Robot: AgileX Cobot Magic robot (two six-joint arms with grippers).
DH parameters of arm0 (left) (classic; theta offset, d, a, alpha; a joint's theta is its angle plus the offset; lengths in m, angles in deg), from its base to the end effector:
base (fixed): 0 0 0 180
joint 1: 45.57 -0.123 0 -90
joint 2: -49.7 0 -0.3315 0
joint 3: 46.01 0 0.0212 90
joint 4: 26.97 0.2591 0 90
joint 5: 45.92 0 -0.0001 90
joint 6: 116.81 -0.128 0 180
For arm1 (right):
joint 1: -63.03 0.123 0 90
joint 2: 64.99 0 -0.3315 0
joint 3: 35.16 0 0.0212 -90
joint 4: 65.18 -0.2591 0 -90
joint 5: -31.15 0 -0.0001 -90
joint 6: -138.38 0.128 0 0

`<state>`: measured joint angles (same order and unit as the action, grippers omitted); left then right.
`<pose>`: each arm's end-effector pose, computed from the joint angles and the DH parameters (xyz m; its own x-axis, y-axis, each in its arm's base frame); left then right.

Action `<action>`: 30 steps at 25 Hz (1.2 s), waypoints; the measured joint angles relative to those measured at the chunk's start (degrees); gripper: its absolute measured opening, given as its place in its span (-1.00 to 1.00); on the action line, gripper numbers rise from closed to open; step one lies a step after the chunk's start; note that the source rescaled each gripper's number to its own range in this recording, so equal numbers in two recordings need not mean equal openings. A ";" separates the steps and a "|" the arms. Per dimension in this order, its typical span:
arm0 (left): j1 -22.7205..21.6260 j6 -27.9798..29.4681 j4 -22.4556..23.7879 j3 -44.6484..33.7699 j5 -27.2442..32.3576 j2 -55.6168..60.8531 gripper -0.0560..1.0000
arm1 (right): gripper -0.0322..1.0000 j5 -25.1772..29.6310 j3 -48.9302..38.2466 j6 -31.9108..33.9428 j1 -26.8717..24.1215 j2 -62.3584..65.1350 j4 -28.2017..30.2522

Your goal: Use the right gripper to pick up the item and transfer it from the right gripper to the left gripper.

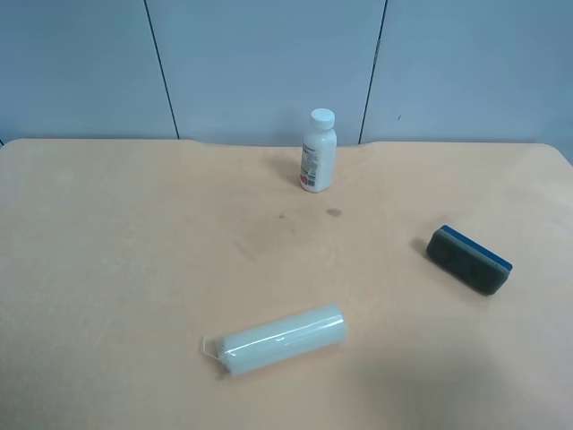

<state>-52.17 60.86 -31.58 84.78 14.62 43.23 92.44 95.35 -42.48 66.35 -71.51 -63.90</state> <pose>-0.0117 -0.0104 0.2676 -0.4377 -0.0496 -0.8977 -0.0518 0.9982 -0.0299 -0.0125 -0.0032 0.2643 -0.4566 -0.0523 -0.8881 -0.0523 0.9981 -0.0319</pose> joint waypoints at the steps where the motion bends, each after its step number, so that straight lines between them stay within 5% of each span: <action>1: 0.00 0.00 0.00 0.00 0.00 0.00 1.00 | 0.98 0.00 0.00 0.00 0.00 0.00 0.00; 30: 0.00 0.00 0.00 0.00 0.00 0.00 1.00 | 0.98 0.00 0.00 0.00 0.00 0.00 0.00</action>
<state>-52.17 60.86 -31.58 84.78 14.62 43.23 92.44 95.35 -42.48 66.35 -71.51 -63.90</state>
